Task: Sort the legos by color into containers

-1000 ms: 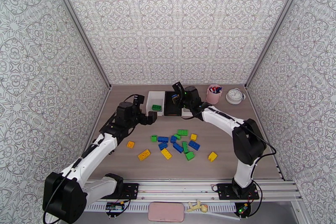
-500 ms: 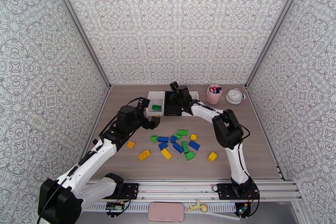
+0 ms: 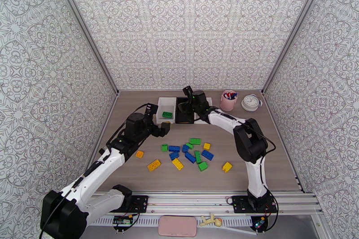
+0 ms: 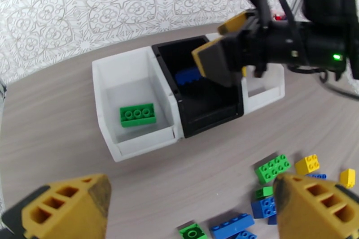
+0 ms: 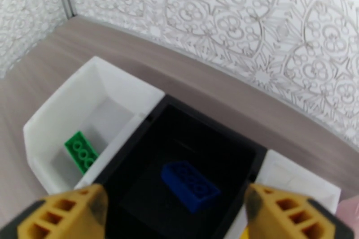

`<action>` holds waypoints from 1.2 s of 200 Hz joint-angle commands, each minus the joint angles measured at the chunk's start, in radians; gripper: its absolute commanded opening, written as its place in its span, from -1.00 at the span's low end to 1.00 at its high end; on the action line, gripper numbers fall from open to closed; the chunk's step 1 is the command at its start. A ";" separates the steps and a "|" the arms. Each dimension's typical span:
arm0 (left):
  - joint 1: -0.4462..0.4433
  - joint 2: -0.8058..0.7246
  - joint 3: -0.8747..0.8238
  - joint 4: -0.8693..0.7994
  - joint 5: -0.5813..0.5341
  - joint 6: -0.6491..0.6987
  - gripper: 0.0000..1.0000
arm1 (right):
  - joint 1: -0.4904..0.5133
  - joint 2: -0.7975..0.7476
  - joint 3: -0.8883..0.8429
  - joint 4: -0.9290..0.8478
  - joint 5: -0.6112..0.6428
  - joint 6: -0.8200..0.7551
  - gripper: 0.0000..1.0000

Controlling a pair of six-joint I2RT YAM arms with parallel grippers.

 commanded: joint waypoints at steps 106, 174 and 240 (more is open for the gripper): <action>-0.100 0.256 0.116 -0.408 -0.091 -0.408 0.85 | -0.004 -0.455 -0.313 -0.172 -0.357 -0.308 0.91; -0.117 0.368 0.109 -0.419 -0.077 -0.463 0.32 | -0.004 -0.477 -0.278 -0.364 -0.430 -0.393 0.91; -0.108 0.447 0.115 -0.407 -0.068 -0.454 0.16 | -0.004 -0.469 -0.284 -0.368 -0.431 -0.387 0.92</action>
